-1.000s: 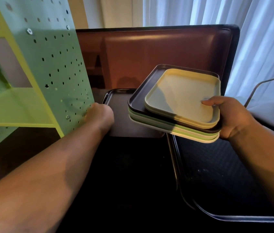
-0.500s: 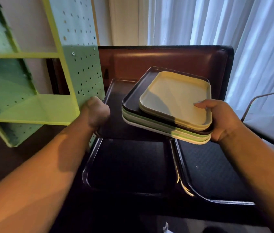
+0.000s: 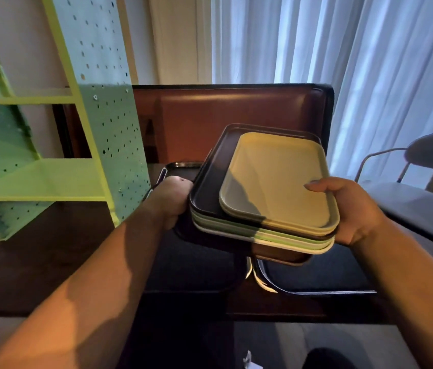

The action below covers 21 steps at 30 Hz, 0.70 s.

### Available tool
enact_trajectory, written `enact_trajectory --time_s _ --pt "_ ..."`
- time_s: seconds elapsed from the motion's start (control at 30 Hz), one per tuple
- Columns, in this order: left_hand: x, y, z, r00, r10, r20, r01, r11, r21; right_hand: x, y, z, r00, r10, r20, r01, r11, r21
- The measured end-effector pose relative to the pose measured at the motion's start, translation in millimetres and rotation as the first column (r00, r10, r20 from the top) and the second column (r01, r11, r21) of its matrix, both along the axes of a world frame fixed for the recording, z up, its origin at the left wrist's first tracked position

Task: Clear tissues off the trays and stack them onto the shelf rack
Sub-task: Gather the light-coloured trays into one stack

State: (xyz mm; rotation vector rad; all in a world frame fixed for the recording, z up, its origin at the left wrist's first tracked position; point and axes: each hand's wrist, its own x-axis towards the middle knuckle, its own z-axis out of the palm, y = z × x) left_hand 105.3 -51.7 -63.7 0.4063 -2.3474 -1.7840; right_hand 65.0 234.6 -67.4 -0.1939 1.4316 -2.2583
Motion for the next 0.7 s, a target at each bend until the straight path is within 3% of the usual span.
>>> enact_trajectory --time_s 0.13,0.23,0.37,0.53,0.63,0.7 --pt "-7.6 25.9 3.1 0.993 -0.122 -0.003 0.119 0.965 0.234 2.2 22.8 -12.4 0.999 -0.048 0.014 0.048 0.999 -0.010" --pt "-14.8 49.3 13.3 0.945 -0.327 0.014 0.280 0.829 0.484 -3.9 39.0 -9.3 0.994 -0.104 -0.033 0.104 0.995 0.001" --pt "-27.8 75.6 17.5 0.899 -0.432 -0.065 0.406 0.772 0.489 -25.8 66.1 0.1 0.968 -0.205 -0.148 0.221 0.969 0.107" --pt "-50.5 92.2 -10.2 0.903 -0.357 -0.237 0.424 0.830 0.364 -48.1 92.0 16.0 0.938 -0.199 -0.285 0.261 0.944 0.202" --pt "-62.1 105.2 -27.0 0.872 -0.369 -0.322 0.447 0.868 0.216 -51.4 93.5 16.1 0.880 -0.322 -0.348 0.414 0.880 0.234" --pt "-68.5 112.5 -38.1 0.848 -0.400 -0.347 0.487 0.847 0.214 -49.2 90.0 10.3 0.828 -0.412 -0.380 0.512 0.833 0.211"
